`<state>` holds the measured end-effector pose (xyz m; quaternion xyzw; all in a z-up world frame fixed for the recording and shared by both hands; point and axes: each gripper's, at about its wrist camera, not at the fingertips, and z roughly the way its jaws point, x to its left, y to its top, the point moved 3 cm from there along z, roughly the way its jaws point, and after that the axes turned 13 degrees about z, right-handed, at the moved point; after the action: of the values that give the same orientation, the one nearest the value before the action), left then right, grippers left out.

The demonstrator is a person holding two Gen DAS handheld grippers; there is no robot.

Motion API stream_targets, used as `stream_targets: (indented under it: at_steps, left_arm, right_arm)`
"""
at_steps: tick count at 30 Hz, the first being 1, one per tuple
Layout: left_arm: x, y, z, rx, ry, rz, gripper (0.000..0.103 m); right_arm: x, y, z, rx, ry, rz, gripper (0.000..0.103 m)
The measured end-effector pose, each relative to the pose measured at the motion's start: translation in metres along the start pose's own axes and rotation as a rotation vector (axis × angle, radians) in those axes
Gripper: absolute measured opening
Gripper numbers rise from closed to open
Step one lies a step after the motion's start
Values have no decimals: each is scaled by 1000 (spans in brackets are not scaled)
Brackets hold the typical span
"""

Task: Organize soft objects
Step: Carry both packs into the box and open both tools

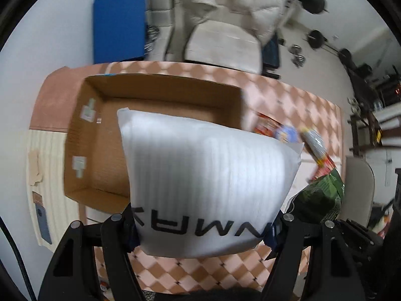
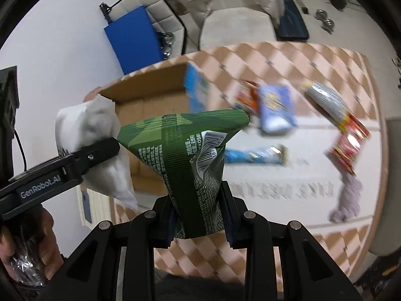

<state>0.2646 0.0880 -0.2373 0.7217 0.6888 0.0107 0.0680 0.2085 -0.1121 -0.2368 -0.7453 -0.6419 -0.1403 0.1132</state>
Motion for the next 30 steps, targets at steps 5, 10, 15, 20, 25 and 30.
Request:
stream_targets:
  at_steps: [5, 10, 15, 20, 25, 30]
  left_arm:
    - [82, 28, 32, 79, 12, -28, 71]
    - [132, 48, 89, 175, -17, -34, 72]
    - [152, 59, 132, 239, -64, -39, 72]
    - [151, 63, 158, 281, -109, -21, 74]
    - [155, 59, 161, 291, -150, -58, 80]
    - [148, 56, 135, 210, -52, 21, 100]
  right_arm:
    - [70, 42, 75, 75, -20, 36, 32]
    - [114, 76, 157, 141, -70, 65, 32]
    - [124, 94, 209, 167, -125, 83, 33]
    - [127, 110, 230, 170, -154, 90, 34]
    - [125, 112, 227, 164, -177, 66, 69]
    - [129, 99, 211, 124, -230, 21, 86]
